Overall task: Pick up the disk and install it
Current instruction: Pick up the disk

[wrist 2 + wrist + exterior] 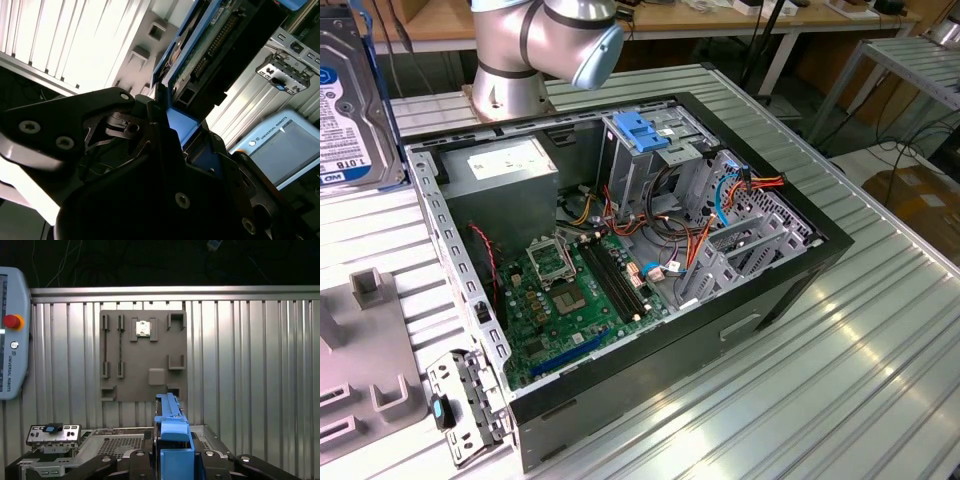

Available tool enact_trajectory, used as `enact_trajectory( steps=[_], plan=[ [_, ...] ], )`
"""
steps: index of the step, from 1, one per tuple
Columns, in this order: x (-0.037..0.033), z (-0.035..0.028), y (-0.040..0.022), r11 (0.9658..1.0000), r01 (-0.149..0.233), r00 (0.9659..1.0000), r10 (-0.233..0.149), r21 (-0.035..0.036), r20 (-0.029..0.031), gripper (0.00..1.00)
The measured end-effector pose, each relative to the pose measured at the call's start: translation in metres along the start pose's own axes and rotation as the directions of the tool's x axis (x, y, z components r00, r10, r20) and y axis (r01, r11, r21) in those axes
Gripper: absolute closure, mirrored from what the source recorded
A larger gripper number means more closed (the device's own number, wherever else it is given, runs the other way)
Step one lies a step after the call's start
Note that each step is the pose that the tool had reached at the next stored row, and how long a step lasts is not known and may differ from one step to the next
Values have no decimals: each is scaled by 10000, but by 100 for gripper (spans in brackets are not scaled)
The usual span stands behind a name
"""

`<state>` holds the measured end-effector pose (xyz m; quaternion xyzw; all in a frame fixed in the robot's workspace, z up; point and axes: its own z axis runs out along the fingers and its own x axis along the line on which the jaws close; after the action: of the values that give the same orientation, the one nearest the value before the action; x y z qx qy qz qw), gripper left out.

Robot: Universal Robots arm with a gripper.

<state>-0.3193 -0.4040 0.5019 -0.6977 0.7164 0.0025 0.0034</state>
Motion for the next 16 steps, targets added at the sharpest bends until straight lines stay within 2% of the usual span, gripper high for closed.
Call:
enact_trajectory(
  steps=[4,16],
  plan=[
    [6,0,-93,10000,0,10000,0,0,0,63],
    [11,0,-259,10000,0,10000,0,0,0,63]
  ],
)
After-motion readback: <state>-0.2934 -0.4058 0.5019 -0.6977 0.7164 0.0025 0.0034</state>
